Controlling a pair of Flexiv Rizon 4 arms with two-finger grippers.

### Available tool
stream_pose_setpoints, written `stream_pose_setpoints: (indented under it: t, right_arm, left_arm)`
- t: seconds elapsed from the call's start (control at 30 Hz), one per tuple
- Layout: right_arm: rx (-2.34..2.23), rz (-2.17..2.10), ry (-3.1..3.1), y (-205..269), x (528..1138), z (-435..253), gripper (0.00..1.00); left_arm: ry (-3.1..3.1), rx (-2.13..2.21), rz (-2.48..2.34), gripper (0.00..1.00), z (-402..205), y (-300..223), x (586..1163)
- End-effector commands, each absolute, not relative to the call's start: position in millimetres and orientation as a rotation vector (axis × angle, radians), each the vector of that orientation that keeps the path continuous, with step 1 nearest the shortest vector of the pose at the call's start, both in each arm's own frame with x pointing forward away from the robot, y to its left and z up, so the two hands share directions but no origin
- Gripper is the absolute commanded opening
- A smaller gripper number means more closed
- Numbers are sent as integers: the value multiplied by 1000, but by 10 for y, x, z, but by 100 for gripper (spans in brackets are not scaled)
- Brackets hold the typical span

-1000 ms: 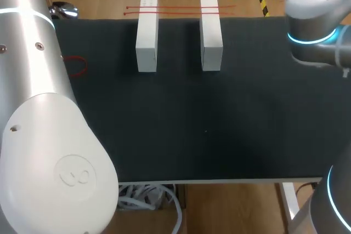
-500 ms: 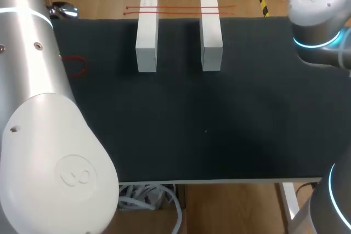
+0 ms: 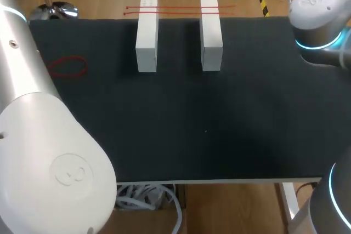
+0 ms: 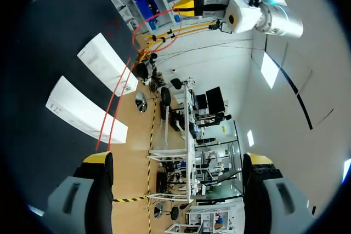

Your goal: Grab the tape and strap the tape.

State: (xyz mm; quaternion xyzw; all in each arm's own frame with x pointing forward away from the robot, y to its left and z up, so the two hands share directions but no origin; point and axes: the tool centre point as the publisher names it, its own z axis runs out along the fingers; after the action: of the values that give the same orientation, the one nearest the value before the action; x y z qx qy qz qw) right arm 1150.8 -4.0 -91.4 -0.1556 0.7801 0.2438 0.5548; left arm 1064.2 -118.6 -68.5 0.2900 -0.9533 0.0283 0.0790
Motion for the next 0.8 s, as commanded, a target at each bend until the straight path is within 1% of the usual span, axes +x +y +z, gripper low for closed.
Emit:
stream_pose_setpoints:
  t: [0.03,0.5,0.53,0.57,0.6,0.8]
  right_arm:
    - [-374,579,1842,-57,11503,-913,100]
    - [-374,579,1842,-57,11503,-913,100]
    - [-374,579,1842,-57,11503,-913,100]
    - [-374,579,1842,-57,11503,-913,100]
    - [-374,579,1842,-57,11503,-913,100]
    - [-374,579,1842,-57,11503,-913,100]
  left_arm:
    - [-2850,950,202,0,-783,-681,10241]
    - [-2769,1111,154,0,-783,-195,10119]
    - [-2764,1117,159,12,-780,-174,10122]
    - [-2764,1117,159,89,-780,-174,10122]
    - [-2764,1117,159,100,-780,-174,10122]
    - [-2764,1117,159,100,-780,-174,10122]
